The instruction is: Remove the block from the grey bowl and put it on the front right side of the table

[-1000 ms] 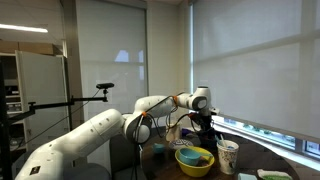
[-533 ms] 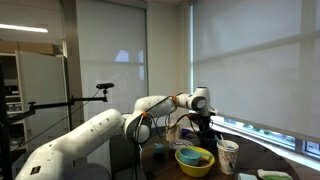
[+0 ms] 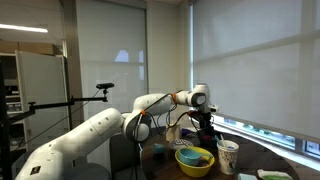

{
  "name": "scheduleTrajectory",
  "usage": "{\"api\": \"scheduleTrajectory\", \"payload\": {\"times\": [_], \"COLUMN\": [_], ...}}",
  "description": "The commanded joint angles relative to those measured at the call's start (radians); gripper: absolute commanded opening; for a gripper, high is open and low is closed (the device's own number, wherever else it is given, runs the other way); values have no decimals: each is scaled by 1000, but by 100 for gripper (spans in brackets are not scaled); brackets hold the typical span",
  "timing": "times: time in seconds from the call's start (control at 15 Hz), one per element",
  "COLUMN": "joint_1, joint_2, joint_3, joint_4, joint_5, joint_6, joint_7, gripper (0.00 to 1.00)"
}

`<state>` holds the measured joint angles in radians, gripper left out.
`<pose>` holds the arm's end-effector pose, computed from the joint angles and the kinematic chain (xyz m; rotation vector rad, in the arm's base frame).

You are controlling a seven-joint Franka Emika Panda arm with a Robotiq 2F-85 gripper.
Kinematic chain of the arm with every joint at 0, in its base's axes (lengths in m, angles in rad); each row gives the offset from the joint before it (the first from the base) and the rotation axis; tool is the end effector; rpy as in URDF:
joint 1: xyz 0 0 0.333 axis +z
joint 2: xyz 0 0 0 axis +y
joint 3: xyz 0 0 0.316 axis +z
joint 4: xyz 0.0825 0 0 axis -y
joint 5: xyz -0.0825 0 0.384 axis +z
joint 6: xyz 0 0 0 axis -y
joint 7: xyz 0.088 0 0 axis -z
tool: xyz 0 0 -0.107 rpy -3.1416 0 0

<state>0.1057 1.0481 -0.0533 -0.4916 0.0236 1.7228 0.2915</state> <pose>0.7992 0.0698 0.4248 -3.0994 0.3260 -0.2886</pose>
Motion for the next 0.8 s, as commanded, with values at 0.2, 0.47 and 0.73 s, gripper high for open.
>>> {"api": "scheduleTrajectory", "payload": {"times": [0.2, 0.47, 0.73], "joint_1": [17, 17, 12], "joint_2": [-26, -25, -43], "joint_3": [-53, -64, -79], "joint_4": [-17, -18, -3], "joint_5": [-83, -115, -145], "joint_6": [-210, -361, -472], "joint_7": [-46, -108, -149], "gripper": [0, 0, 0]}}
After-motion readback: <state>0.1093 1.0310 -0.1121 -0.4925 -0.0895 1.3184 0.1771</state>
